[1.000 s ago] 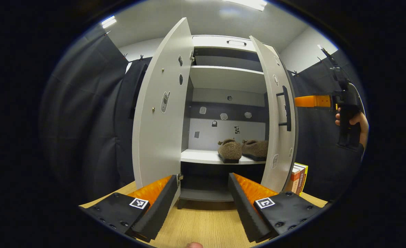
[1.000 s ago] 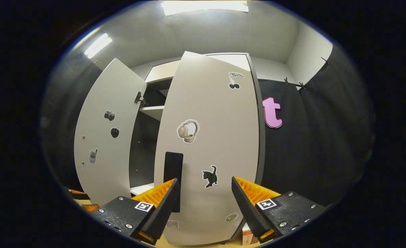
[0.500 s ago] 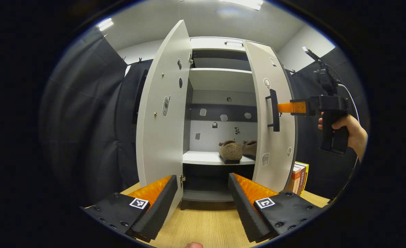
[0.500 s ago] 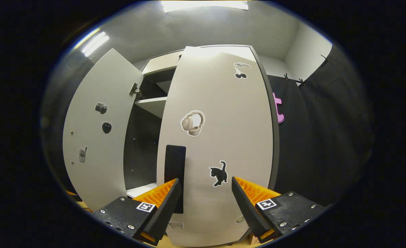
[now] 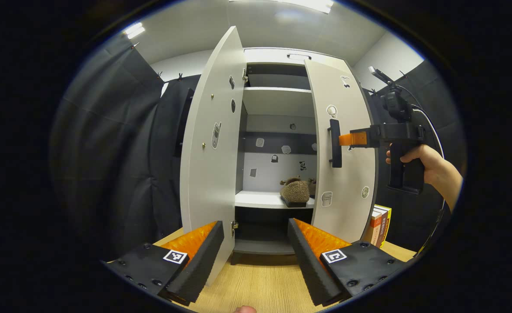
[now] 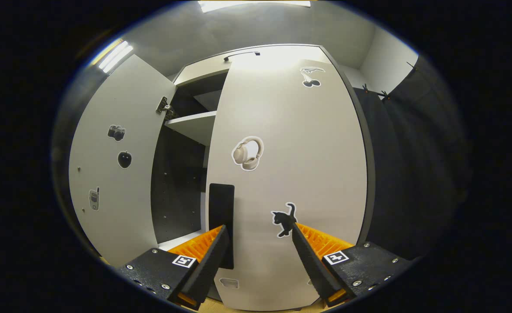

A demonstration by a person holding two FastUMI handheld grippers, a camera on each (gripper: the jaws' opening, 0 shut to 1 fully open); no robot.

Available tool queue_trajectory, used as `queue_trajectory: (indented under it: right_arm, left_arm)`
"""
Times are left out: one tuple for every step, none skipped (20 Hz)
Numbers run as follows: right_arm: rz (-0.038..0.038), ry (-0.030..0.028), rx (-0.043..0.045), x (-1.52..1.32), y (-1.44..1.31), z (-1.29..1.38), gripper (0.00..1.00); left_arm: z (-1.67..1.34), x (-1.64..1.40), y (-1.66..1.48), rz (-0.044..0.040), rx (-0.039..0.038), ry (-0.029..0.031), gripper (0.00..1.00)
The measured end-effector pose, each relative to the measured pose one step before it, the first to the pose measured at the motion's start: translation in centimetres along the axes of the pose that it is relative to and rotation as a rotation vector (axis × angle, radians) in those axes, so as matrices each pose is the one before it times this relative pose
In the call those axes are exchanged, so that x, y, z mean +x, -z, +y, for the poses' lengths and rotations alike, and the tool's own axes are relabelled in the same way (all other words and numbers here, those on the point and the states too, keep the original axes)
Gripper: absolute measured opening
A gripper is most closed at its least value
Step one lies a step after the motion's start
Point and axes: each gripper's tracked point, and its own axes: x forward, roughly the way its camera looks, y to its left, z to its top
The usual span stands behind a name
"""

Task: Grab one shoe with the right hand and put it into the shoe cabinet, grab the other shoe with the left hand and put it into the shoe cabinet; then close the right door with the right hand and the left door with the left hand.

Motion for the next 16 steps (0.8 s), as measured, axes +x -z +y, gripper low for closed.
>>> queue_trajectory:
  right_arm:
    - [0.00025,-0.00162,0.00078,0.075,-0.014,-0.064,0.91]
    - [0.00189,-0.00256,0.00064,0.022,0.024,-0.051,0.91]
    - [0.00246,0.00191,0.00444,-0.091,-0.024,-0.135,0.91]
    - [0.00632,0.00621,0.00474,-0.186,-0.04,-0.308,0.92]
    - [-0.00619,0.0018,0.00303,-0.301,-0.406,-0.307,0.93]
    - [-0.00874,0.00953,-0.00009,-0.378,-0.412,-0.467,0.93]
    - [-0.00501,0.00835,0.00045,-0.694,-0.369,-0.44,0.93]
    - [-0.00531,0.00303,0.00459,-0.566,-0.347,-0.334,0.93]
    - [-0.00028,0.00335,0.00447,-0.693,-0.303,-0.273,0.93]
    - [0.00061,0.00168,0.00264,-0.587,-0.141,-0.252,0.93]
    - [-0.00356,0.0042,-0.00124,-0.337,-0.285,-0.263,0.93]
    - [-0.00668,0.00856,-0.00627,-0.502,-0.247,-0.477,0.93]
    - [-0.00439,0.01133,-0.00491,-0.455,-0.232,-0.534,0.93]
    - [-0.00753,0.00743,-0.00382,-0.394,-0.268,-0.433,0.93]
    - [-0.00541,0.00952,0.0,-0.377,-0.272,-0.442,0.93]
    - [-0.00261,0.00627,-0.00036,-0.284,-0.18,-0.418,0.93]
  left_arm:
    - [0.179,0.0,-0.165,-0.00191,-0.00588,-0.00333,0.99]
    - [0.275,-0.025,-0.073,0.00121,-0.00643,-0.00408,0.98]
    - [0.298,0.014,-0.105,0.00156,-0.00604,-0.00477,0.98]
    - [0.316,0.014,-0.186,-0.00013,-0.00272,-0.00673,0.97]
    - [0.473,-0.063,-0.346,-0.00515,-0.00074,-0.00909,0.97]
    - [0.546,-0.151,-0.504,-0.00689,0.00226,-0.01051,0.97]
    - [0.71,-0.173,-0.516,-0.00838,0.00339,-0.01421,0.97]
    - [0.761,-0.204,-0.489,-0.00476,-0.00058,-0.01537,0.94]
    - [0.768,-0.095,-0.649,-0.00649,-0.00553,-0.01364,0.96]
    - [0.933,-0.173,-0.724,-0.00838,-0.01012,-0.01619,0.94]
    - [1.07,-0.007,-0.755,-0.00666,-0.00719,-0.02094,0.96]
    - [1.12,-0.074,-0.694,-0.0081,-0.00159,-0.02483,0.94]
    - [1.047,-0.006,-0.846,-0.01088,0.00342,-0.02195,0.96]
    - [1.324,0.218,-0.887,-0.01424,0.00833,-0.02663,0.96]
    - [1.261,0.403,-0.731,-0.0106,0.00866,-0.02711,0.94]
    - [1.13,0.558,-0.506,-0.00281,0.00679,-0.02267,0.96]
